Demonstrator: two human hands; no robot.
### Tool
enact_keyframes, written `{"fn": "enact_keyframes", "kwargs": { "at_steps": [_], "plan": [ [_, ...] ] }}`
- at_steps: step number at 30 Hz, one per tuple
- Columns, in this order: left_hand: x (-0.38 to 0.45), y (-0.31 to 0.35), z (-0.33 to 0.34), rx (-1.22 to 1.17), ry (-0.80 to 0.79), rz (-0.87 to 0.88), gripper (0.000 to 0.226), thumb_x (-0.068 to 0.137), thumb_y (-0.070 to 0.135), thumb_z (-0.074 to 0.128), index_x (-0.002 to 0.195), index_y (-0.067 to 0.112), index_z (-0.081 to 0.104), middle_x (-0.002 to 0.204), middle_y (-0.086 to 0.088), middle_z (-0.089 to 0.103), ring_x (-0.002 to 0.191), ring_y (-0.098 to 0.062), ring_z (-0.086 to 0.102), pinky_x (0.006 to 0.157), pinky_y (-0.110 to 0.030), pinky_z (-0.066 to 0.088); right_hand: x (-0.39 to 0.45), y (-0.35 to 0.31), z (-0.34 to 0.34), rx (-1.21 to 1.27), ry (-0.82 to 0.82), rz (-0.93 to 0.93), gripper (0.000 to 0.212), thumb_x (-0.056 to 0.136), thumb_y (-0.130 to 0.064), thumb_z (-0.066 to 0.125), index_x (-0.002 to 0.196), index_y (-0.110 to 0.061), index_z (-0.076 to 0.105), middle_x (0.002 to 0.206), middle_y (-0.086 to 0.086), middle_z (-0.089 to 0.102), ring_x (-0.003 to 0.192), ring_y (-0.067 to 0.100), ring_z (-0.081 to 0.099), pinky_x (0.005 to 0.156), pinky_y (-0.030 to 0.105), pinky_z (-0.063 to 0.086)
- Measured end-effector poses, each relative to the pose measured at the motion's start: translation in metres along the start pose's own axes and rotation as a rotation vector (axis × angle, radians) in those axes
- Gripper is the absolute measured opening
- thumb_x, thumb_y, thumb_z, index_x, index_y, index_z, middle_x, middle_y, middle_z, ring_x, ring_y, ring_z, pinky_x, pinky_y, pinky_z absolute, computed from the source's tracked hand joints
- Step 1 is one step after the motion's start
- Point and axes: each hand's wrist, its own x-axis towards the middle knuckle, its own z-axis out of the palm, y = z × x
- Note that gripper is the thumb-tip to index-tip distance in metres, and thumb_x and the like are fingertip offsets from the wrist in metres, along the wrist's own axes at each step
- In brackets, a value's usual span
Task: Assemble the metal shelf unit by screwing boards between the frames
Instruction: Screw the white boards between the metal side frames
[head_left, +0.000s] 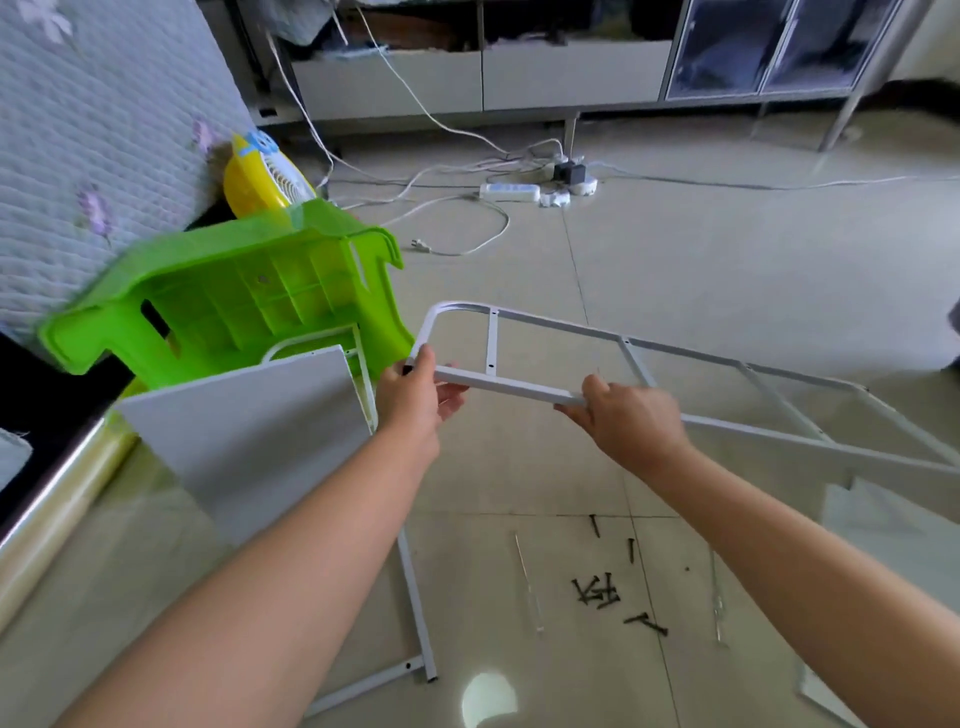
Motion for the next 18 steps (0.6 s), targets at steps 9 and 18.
{"fn": "enact_keyframes", "kwargs": {
  "at_steps": [9,18],
  "plan": [
    [-0.012,0.095,-0.013,0.242,-0.295,0.151,0.032,0.097,0.037,0.04,0.123,0.019,0.041,0.104,-0.006,0.052,0.084,-0.016,0.056,0.067,-0.028,0.045,0.053,-0.045,-0.144,0.193,0.283,0.045,0.035,0.1,-0.033,0.027,0.114,-0.004,0.042,0.1,0.02,0.059,0.083,0.04,0.06,0.057,0.033,0.032],
    [-0.016,0.117,-0.043,0.621,-0.24,0.047,0.053,0.092,0.048,0.044,0.12,0.003,0.044,0.103,-0.013,0.058,0.096,-0.029,0.057,0.087,-0.04,0.049,0.102,-0.076,-0.236,0.591,0.24,0.275,0.04,0.101,-0.017,0.019,0.124,0.003,0.045,0.115,0.024,0.054,0.099,0.036,0.053,0.082,0.038,0.047]
  ]
}}
